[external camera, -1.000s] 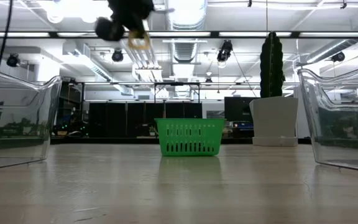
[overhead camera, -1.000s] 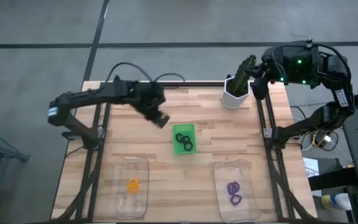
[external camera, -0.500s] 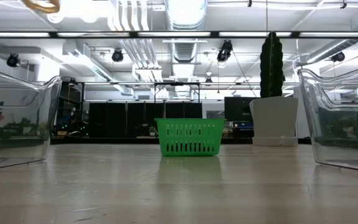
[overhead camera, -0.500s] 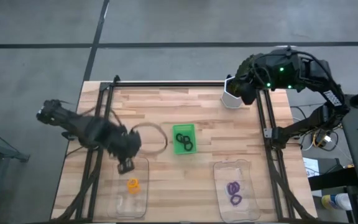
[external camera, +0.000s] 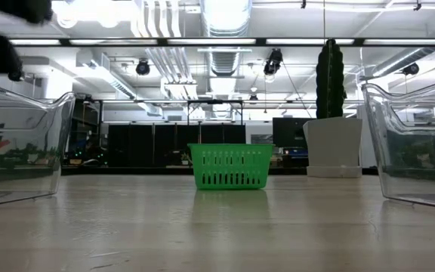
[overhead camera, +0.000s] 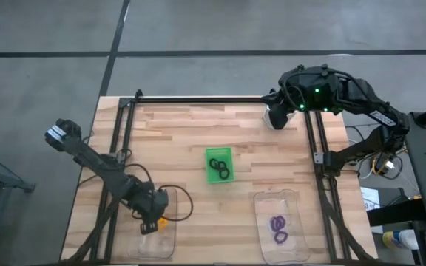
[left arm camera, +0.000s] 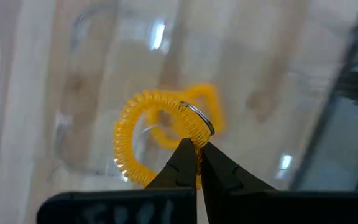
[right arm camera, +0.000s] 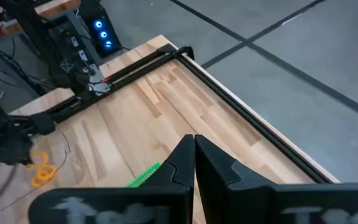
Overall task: Sort spring keychains
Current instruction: Put the yellow spring keychain into the left transparent bin, then return to Home Position
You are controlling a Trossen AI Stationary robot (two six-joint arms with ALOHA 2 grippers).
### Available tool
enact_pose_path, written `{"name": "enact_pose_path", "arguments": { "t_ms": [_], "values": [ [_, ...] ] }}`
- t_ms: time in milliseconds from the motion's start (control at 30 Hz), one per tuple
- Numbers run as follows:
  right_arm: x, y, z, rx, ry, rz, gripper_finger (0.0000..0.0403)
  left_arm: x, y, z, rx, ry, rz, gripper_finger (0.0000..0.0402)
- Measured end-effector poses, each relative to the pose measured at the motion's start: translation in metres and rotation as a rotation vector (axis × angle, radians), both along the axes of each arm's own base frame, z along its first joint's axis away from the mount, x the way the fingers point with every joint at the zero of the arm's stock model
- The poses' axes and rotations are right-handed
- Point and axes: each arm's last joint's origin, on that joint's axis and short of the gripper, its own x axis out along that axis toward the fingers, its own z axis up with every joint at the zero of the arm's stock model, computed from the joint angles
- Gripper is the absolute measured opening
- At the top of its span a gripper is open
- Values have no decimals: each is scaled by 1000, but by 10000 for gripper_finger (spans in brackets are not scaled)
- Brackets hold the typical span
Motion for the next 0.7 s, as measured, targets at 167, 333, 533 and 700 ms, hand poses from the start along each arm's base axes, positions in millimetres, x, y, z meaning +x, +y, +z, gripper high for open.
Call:
{"name": "enact_pose_path", "arguments": {
  "t_ms": [167, 333, 533, 700],
  "values": [
    [5, 0, -8, 39, 10, 6, 8, -7, 10, -25, 25, 93, 120, 19],
    [9, 0, -17, 94, 27, 5, 8, -3, 6, -29, -48, 50, 136, 82],
    [11, 4, -20, 137, 29, 52, 8, 2, 3, -19, -86, -4, 116, 164],
    [12, 7, -19, 182, 22, 120, 8, 6, 2, 11, -108, -94, 104, 171]
  ]
}}
